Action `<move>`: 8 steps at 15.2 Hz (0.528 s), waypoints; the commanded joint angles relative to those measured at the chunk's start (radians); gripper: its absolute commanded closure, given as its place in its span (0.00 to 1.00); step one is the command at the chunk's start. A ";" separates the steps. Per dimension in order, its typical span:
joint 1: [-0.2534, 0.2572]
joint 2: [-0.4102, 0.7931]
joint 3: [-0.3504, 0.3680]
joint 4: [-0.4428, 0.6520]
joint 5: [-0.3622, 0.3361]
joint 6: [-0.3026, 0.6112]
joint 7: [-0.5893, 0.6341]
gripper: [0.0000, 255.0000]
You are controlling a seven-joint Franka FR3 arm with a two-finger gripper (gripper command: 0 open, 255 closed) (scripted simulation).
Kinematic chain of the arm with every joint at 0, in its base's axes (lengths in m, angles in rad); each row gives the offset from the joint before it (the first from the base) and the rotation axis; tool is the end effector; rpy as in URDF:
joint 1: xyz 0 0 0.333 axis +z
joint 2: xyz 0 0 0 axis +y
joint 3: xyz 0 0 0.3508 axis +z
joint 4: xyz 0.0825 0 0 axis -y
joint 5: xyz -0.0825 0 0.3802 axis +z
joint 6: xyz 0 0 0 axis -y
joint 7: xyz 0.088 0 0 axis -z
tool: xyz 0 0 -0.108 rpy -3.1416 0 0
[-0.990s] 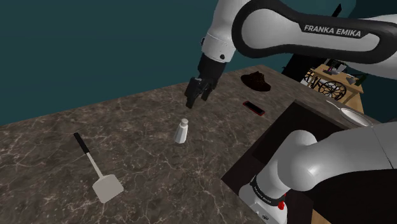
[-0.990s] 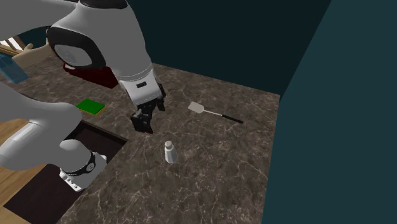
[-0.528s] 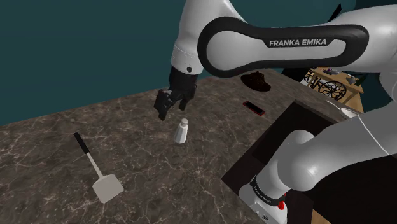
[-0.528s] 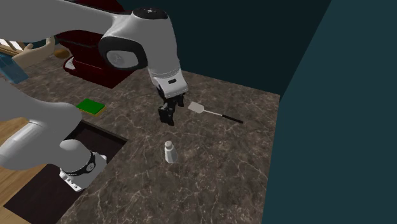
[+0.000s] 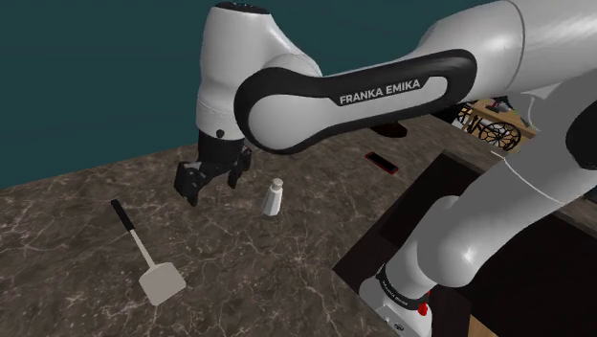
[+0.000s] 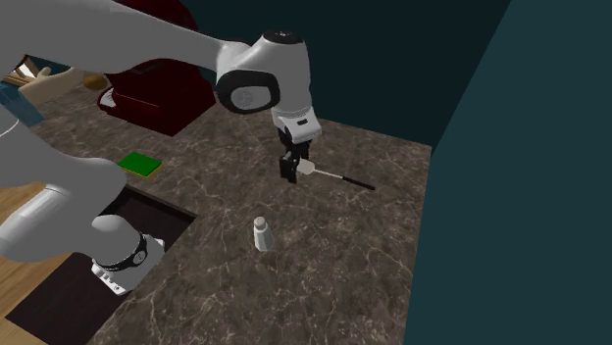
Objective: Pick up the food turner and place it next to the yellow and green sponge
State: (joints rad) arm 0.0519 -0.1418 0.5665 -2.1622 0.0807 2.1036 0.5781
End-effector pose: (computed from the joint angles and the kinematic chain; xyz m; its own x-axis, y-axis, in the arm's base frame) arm 0.4084 0.3070 0.4889 0.9985 -0.0016 0.0547 0.0001 -0.9995 -0.0309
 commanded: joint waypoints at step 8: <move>0.096 0.406 0.057 0.285 -0.308 0.029 0.344 0.00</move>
State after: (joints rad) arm 0.1312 0.2250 0.6255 -1.9043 -0.1956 2.1313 0.8876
